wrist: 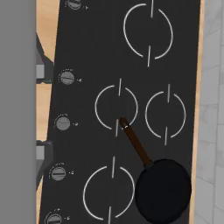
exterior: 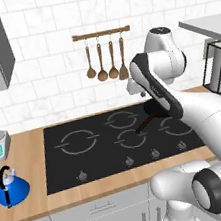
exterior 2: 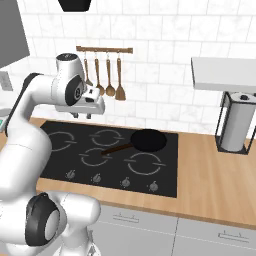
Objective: Pick the kettle from the counter and place it on a stove burner. Then turn the burner on.
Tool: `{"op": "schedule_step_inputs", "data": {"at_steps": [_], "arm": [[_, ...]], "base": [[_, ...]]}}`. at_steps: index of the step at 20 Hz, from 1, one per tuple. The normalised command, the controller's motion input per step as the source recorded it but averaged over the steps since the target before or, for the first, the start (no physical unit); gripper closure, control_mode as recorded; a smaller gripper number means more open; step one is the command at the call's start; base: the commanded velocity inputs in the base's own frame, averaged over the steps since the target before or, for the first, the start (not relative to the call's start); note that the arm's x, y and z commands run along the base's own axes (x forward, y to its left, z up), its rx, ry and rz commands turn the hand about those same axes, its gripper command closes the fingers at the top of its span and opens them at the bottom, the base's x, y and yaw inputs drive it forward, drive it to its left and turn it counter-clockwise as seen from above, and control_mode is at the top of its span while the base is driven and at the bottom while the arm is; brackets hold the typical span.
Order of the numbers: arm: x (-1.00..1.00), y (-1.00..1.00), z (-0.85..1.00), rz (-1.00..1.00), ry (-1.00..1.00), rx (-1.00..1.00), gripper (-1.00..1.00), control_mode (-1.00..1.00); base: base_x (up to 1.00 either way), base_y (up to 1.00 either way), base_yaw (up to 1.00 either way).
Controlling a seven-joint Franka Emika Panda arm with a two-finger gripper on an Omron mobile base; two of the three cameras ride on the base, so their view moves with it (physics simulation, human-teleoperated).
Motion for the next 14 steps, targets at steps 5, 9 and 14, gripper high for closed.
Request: {"op": "schedule_step_inputs", "data": {"at_steps": [5,9,14], "arm": [[-0.03,0.28,-0.13,0.0,0.0,0.0,-1.0,-1.0],[-0.16,0.56,-0.35,0.0,-0.09,0.0,-1.0,-1.0],[-0.18,0.71,-0.39,0.0,-0.15,0.0,-1.0,-1.0]], "base": [[0.0,0.0,0.0],[0.0,0.0,0.0],[0.0,0.0,0.0]]}}
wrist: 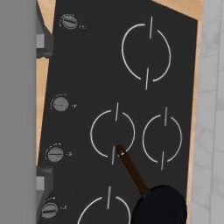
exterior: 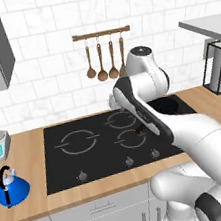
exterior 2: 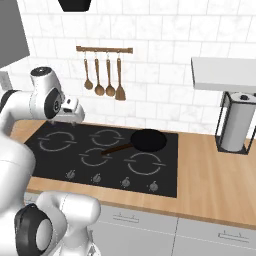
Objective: Pick the kettle from the counter and place it on a stove burner. Then turn the burner on.
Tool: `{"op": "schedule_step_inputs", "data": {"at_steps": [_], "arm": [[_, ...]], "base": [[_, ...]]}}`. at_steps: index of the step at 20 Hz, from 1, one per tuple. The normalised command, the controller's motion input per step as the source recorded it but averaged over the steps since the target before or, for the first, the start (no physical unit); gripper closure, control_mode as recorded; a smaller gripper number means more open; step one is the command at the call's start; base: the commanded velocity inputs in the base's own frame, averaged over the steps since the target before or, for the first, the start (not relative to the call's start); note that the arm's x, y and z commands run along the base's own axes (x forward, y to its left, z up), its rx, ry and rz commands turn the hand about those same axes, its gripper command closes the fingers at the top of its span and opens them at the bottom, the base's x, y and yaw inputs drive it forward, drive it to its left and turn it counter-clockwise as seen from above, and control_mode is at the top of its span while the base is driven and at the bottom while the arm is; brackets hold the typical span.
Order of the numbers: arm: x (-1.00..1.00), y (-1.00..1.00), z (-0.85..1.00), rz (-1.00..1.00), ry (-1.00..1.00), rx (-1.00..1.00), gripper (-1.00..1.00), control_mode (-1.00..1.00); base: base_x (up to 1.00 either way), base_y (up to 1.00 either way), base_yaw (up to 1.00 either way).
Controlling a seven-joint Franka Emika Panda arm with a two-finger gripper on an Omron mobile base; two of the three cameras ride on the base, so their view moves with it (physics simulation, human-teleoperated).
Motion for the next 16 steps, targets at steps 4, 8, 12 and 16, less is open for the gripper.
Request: {"op": "schedule_step_inputs", "data": {"at_steps": [4,8,12,16], "arm": [[-0.24,0.68,-0.36,0.0,-0.15,0.0,-1.0,-1.0],[-0.28,0.59,-0.33,0.0,-0.15,0.06,-1.0,-1.0],[-0.23,0.6,-0.06,0.0,-0.05,0.13,-1.0,-1.0],[-0.2,0.64,0.0,0.0,0.0,0.13,-1.0,-1.0]], "base": [[0.0,0.0,0.0],[0.0,0.0,0.0],[0.0,0.0,0.0],[0.0,0.0,0.0]]}}
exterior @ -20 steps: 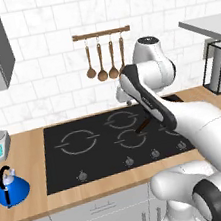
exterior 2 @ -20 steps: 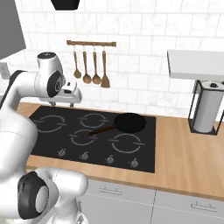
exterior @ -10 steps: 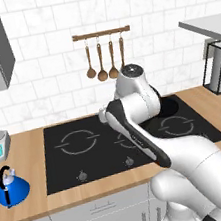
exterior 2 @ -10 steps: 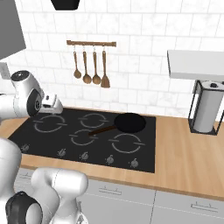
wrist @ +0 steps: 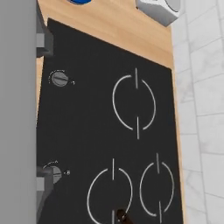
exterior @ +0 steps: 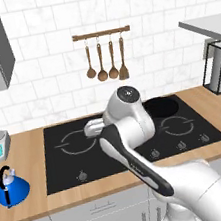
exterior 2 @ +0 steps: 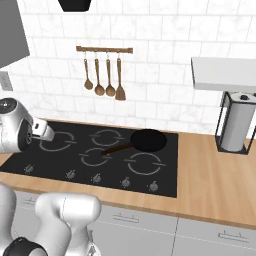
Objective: Pick the kettle from the counter and place it on a stove burner. Then turn the burner on.
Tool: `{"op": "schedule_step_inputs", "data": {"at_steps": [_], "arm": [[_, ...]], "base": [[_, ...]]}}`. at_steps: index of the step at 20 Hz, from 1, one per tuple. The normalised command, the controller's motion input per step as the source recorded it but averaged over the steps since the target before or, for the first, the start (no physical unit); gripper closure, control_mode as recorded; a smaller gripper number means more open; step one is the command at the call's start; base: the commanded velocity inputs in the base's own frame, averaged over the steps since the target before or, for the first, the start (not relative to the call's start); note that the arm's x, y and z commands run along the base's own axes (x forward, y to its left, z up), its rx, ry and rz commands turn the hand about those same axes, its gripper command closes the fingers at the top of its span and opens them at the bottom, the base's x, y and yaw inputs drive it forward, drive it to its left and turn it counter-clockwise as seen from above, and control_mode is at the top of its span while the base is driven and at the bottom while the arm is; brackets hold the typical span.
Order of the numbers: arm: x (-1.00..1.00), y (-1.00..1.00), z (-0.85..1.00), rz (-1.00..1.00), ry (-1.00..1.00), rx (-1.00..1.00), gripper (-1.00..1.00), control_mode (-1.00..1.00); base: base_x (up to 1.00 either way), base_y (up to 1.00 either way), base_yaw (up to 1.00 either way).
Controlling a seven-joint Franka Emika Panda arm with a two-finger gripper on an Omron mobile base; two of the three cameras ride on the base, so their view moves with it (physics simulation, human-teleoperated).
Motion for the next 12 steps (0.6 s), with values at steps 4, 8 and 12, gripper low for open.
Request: {"op": "schedule_step_inputs", "data": {"at_steps": [4,8,12], "arm": [[-0.16,0.64,0.0,0.0,0.02,0.02,-1.0,-1.0],[-0.14,0.72,0.0,0.0,0.0,0.0,-1.0,-1.0],[-0.08,0.7,0.0,0.0,0.02,0.0,-1.0,-1.0]], "base": [[0.0,0.0,0.0],[0.0,0.0,0.0],[0.0,0.0,0.0]]}}
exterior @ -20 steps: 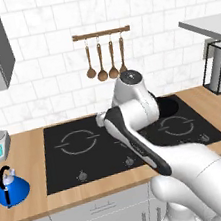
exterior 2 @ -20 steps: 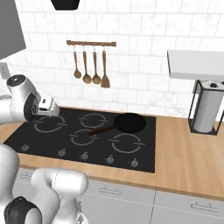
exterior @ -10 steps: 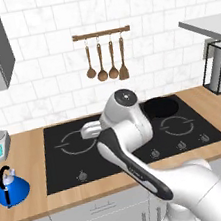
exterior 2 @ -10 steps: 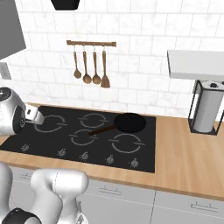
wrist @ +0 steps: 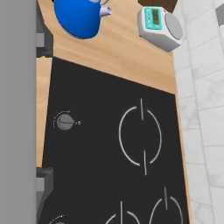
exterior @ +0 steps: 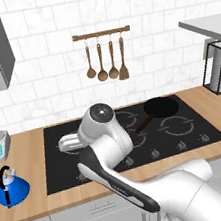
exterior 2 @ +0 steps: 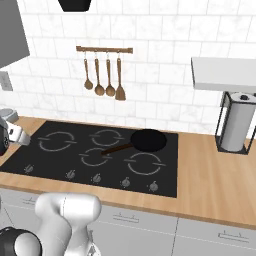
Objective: Pick the kettle from the counter and place it on a stove burner. Then turn the burner on.
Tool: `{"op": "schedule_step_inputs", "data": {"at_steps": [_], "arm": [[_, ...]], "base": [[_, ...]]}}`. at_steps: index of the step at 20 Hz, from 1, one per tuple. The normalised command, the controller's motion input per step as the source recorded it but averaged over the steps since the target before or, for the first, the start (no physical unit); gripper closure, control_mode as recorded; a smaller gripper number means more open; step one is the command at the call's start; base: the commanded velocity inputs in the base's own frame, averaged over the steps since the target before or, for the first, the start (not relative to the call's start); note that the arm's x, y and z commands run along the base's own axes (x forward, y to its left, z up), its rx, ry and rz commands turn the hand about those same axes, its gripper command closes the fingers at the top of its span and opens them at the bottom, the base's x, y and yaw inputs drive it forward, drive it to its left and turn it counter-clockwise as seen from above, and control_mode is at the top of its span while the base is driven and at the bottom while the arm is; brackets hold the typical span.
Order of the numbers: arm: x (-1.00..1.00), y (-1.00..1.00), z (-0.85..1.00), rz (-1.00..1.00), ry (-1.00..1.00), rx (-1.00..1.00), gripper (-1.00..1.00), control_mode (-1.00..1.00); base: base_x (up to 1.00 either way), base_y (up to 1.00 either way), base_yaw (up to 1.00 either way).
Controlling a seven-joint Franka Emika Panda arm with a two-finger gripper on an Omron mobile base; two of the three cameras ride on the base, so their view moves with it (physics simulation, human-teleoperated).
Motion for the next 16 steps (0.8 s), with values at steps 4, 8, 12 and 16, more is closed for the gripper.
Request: {"op": "schedule_step_inputs", "data": {"at_steps": [4,8,12,16], "arm": [[0.0,0.62,0.0,0.0,0.05,0.01,-1.0,-1.0],[0.0,0.59,0.0,0.0,0.06,0.01,-1.0,-1.0],[0.0,0.54,-0.06,0.0,0.08,0.0,-1.0,-1.0],[0.0,0.51,-0.17,0.0,0.02,0.0,-1.0,-1.0]], "base": [[0.0,0.0,0.0],[0.0,0.0,0.0],[0.0,0.0,0.0],[0.0,0.0,0.0]]}}
